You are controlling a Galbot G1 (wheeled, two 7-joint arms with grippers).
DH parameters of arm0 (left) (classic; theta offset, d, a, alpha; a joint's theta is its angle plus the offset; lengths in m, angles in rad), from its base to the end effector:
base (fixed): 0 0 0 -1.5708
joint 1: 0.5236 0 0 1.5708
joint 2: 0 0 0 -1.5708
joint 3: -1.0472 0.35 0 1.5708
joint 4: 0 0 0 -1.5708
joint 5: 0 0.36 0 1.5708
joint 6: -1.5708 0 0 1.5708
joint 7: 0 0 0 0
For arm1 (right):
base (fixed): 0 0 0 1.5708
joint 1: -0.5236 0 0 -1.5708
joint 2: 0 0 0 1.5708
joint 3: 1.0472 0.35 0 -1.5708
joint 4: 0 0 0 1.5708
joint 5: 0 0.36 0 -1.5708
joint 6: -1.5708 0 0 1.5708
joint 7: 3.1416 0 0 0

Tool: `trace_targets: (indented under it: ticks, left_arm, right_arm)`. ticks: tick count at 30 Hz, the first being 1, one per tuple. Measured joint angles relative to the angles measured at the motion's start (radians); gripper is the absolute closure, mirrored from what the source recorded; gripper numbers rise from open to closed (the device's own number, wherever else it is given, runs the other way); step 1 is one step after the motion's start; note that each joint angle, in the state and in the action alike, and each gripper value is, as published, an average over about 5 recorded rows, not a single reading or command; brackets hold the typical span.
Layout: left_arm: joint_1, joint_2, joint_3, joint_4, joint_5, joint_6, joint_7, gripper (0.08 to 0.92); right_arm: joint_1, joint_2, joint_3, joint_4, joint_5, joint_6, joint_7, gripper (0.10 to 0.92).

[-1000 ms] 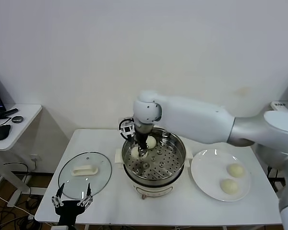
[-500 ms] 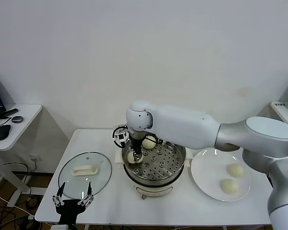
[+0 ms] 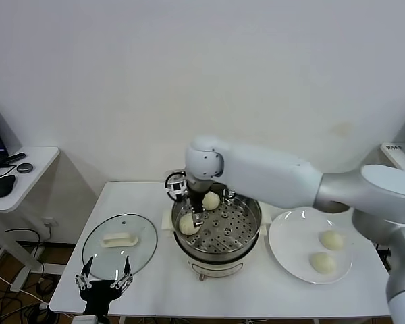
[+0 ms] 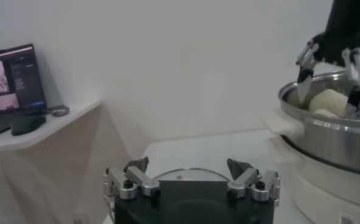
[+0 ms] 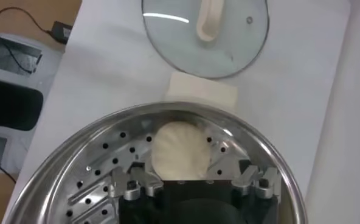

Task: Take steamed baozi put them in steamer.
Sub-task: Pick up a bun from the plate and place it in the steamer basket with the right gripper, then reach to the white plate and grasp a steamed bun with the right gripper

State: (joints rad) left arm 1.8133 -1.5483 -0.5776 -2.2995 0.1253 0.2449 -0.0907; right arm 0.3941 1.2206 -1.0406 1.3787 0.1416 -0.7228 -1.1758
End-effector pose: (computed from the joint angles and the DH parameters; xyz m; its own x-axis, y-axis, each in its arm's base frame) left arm 0.1170 0.0170 -0.2652 -0.9539 -0.1563 0.2562 -0.1053 0.9737 0.2019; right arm 0.5105 0.1883 -0.0641 -0.1308 -0.1902 0.9730 -0.9516 -0.2511 -0.1770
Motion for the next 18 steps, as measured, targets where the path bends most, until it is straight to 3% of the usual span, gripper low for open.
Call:
trace_targets:
  ticks: [11,18]
  left_arm:
    - [-0.012,0.027,-0.007,0.015,-0.004,0.002,0.0,0.177]
    - [-0.007,0.042,-0.019,0.012,-0.004,0.002,0.0,0.177]
  right_arm:
    - [0.017,-0.405,0.144,0.18,0.024,0.097,-0.092,0.203]
    - [-0.083,-0.689,0.247,0.262,-0.049,0.222,-0.148,0.203]
